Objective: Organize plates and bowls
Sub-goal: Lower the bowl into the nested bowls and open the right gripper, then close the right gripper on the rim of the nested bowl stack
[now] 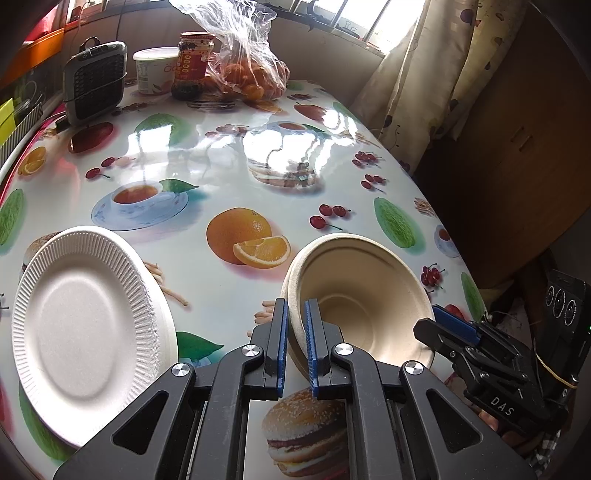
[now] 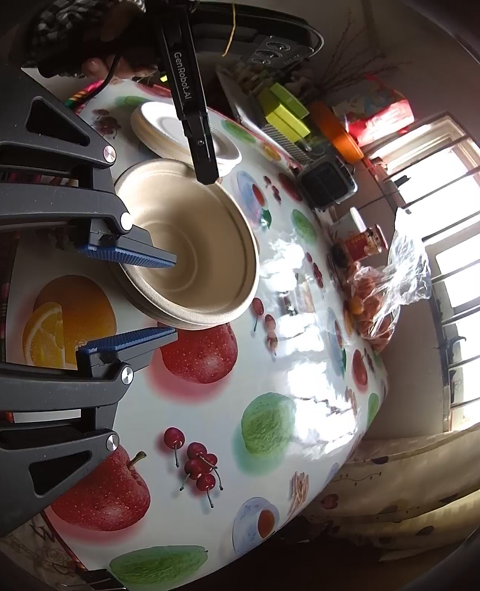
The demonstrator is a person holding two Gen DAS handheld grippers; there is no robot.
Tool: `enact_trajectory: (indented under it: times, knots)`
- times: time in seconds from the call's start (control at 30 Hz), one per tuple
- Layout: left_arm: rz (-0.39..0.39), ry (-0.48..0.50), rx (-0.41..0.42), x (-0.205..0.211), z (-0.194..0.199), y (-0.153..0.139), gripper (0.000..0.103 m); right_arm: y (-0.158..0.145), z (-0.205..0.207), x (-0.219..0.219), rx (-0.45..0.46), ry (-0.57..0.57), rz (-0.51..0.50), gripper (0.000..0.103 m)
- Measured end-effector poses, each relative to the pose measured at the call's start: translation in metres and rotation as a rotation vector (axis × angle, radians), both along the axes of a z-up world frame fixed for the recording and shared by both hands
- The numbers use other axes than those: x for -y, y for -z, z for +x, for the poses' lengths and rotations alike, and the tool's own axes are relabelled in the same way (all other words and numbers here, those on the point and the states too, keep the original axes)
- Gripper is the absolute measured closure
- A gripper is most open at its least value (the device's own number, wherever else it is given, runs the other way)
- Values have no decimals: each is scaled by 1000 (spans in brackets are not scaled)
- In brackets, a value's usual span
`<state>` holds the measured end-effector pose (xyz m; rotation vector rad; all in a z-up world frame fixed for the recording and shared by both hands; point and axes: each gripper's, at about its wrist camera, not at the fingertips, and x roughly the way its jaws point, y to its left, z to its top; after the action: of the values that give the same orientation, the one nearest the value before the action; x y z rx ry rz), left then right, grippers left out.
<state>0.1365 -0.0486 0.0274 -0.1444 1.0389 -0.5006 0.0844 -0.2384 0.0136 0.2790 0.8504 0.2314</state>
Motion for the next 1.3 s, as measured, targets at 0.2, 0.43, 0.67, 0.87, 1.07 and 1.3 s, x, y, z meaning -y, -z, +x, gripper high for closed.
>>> enact_trajectory:
  times: [0.2, 0.43, 0.67, 0.87, 1.07, 1.3]
  knots:
    - [-4, 1, 6, 0, -1, 0, 80, 2, 0, 2, 1, 1, 3, 61]
    - [-25, -2, 8, -2, -1, -1, 75, 2, 2, 2, 2, 4, 14, 56]
    - [-57, -30, -10, -8, 2, 6, 74, 5, 2, 7, -3, 12, 57, 56]
    - [-90, -44, -38, -11, 3, 12, 74, 9, 3, 9, -10, 8, 89, 56]
    - [-102, -38, -37, -8, 1, 15, 74, 13, 6, 10, -11, 1, 115, 56]
    - [-102, -38, -44, -6, 2, 17, 74, 17, 8, 11, -19, -1, 138, 60]
